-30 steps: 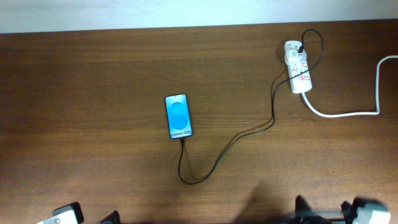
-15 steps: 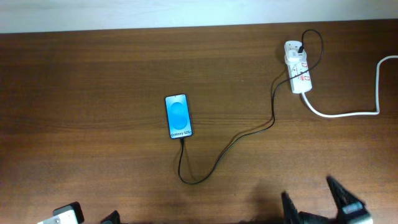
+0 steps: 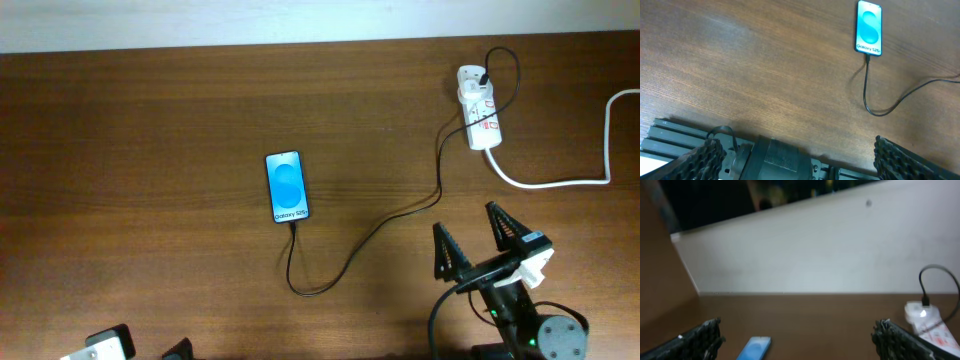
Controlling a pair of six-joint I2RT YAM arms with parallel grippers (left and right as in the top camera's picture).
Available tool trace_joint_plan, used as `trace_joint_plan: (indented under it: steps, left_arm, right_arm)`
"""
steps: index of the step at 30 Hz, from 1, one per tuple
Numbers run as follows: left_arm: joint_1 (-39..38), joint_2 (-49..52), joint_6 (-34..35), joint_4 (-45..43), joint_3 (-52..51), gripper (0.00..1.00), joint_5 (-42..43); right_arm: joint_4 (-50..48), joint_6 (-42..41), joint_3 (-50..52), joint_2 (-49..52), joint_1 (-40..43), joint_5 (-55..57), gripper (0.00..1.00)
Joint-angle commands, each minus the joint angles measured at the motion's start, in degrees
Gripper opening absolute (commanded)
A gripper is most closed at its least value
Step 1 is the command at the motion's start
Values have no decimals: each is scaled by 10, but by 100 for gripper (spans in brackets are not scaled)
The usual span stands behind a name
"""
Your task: Plug charger to phone and switch on socket
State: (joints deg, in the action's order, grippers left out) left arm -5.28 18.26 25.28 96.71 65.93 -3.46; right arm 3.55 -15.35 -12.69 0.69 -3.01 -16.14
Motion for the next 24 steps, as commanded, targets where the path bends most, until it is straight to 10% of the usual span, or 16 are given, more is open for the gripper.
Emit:
trace_joint_plan:
  steps: [1,24]
  left_arm:
    - [2,-3,-5,0,2,100,-4]
    - [2,-3,-5,0,2,99,-4]
  right_arm:
    - [-65,-36,67,-4,-8,50,98]
    - [10,-14,124,-4,-7,154,98]
